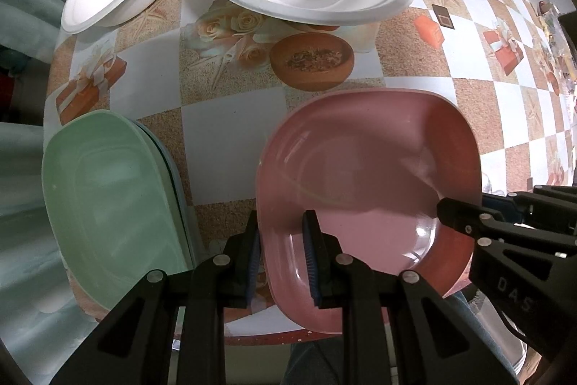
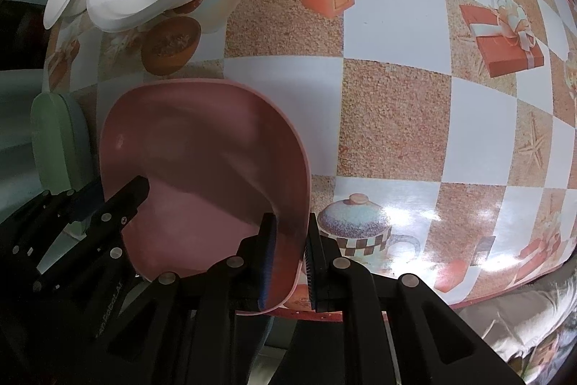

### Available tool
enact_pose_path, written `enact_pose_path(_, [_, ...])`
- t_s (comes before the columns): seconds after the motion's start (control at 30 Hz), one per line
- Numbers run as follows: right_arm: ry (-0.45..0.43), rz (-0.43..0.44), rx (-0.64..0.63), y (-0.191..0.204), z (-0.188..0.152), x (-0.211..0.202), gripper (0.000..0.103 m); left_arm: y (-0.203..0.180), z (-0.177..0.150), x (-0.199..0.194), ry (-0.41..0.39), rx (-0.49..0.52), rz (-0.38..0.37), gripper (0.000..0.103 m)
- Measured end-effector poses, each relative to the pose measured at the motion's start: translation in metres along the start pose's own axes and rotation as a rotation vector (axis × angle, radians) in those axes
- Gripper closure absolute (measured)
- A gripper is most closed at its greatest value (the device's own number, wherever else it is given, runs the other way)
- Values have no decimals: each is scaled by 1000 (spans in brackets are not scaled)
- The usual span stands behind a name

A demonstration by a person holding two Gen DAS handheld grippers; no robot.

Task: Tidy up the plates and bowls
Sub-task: 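Carry the pink plate with both grippers onto the green plate stack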

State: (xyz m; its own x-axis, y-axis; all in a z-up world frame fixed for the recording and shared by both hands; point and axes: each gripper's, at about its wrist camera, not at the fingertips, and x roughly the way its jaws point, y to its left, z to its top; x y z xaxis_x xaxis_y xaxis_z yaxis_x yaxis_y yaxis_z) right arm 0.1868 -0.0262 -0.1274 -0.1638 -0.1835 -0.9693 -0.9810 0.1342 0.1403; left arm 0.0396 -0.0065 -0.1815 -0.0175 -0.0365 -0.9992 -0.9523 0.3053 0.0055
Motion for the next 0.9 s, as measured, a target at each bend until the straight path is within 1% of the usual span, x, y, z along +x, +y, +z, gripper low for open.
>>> enact_pose_path(0.9, [19,-3,11,-2,0,4,87,1,0,0,2,7,-9,80])
